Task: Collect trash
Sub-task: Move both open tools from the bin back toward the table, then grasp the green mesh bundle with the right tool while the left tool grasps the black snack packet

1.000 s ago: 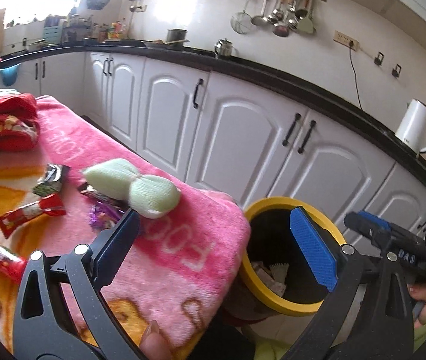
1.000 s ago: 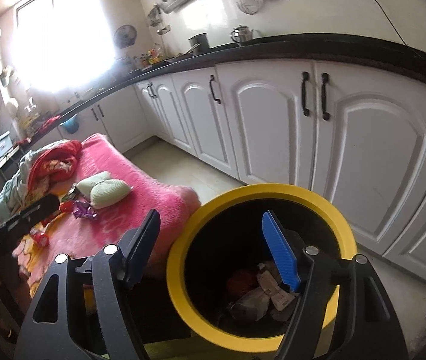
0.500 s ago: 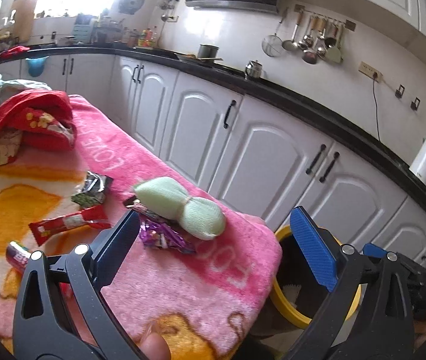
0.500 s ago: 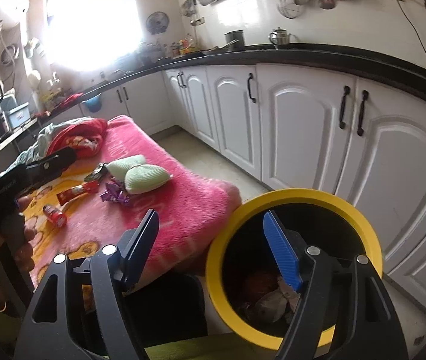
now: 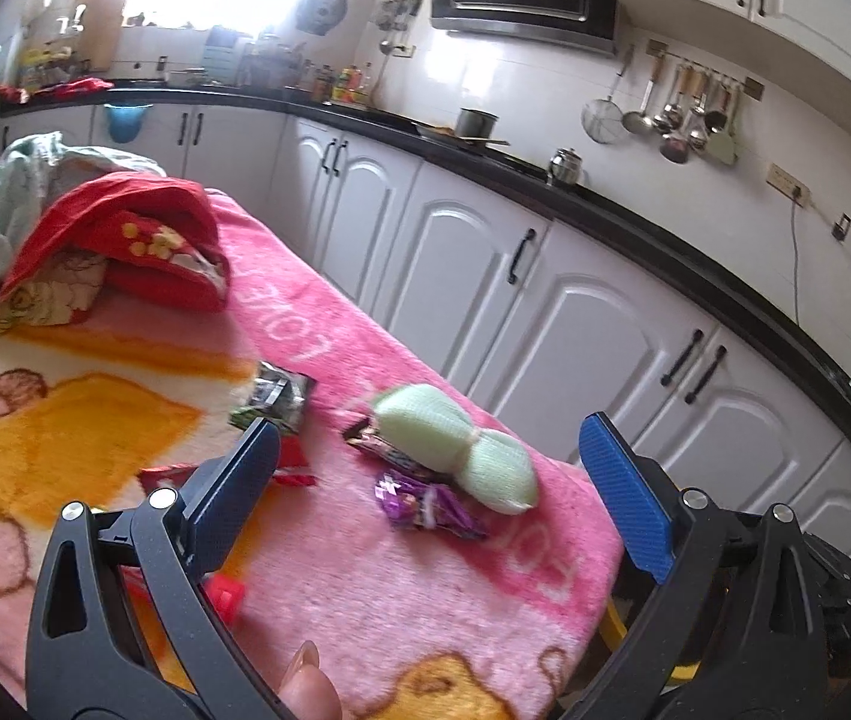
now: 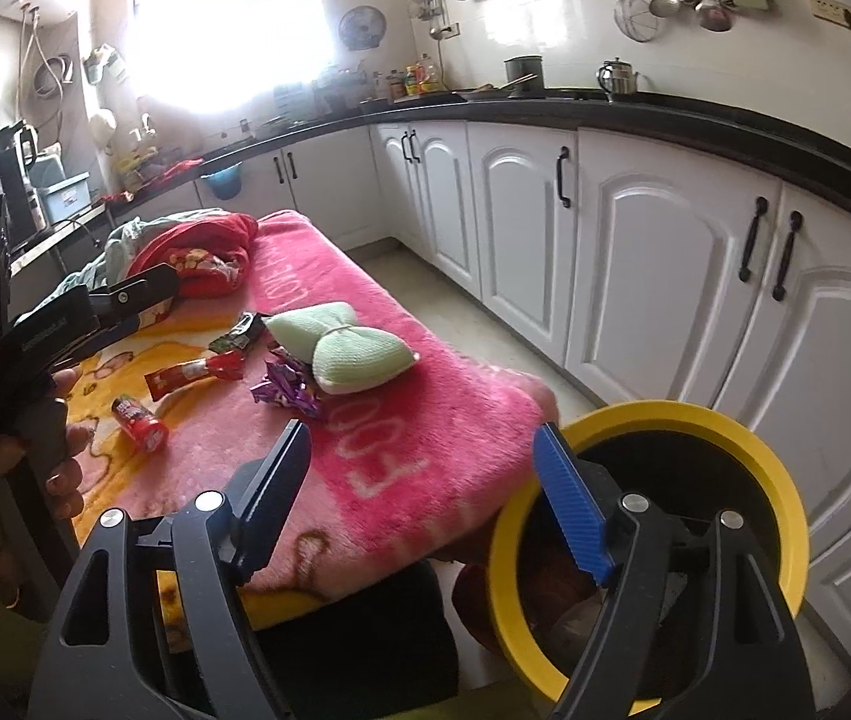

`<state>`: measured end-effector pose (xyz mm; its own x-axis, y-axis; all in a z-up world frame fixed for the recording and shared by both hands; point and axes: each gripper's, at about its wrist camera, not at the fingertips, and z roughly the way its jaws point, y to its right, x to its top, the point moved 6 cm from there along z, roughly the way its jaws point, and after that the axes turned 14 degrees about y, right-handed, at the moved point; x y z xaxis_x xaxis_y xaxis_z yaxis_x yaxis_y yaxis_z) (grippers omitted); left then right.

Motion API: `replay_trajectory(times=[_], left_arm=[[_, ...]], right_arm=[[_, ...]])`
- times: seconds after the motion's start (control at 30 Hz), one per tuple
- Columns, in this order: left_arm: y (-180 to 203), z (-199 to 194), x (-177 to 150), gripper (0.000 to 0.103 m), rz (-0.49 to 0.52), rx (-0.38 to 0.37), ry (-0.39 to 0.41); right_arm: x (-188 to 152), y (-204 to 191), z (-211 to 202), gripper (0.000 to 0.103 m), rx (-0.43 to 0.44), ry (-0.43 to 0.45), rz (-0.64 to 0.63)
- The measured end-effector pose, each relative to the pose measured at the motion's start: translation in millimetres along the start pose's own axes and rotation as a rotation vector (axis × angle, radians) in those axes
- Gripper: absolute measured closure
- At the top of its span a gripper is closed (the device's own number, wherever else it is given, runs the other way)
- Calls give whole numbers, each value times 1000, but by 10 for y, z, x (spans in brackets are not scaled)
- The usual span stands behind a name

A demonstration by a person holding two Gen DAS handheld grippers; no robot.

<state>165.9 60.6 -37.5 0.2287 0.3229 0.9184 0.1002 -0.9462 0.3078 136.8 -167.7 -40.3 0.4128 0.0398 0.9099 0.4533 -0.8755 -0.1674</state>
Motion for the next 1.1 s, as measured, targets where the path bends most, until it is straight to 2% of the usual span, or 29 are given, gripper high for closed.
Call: replay_trajectory(times=[0.27, 0.43, 0.57, 0.67, 0.97, 1.1], left_arm=[[-382, 39, 88, 11, -26, 75, 4], [-609, 103, 93, 11, -27, 126, -20], [-745, 208, 59, 11, -19, 155, -70], [-826, 319, 55, 11, -7, 170, -107], [-959, 752, -16, 11, 10, 167, -260], [-998, 954, -39, 21, 30, 164, -316]], right_arm=[[91, -285, 454, 25, 60, -45, -60], [134, -379, 840, 24, 94, -93, -70], [169, -427, 1118, 24, 102, -114, -92], [148, -474, 1362, 24, 136, -168, -99], [-10, -503, 1866, 24, 143, -286, -114], [-70, -483, 1929, 23, 130, -299, -127]])
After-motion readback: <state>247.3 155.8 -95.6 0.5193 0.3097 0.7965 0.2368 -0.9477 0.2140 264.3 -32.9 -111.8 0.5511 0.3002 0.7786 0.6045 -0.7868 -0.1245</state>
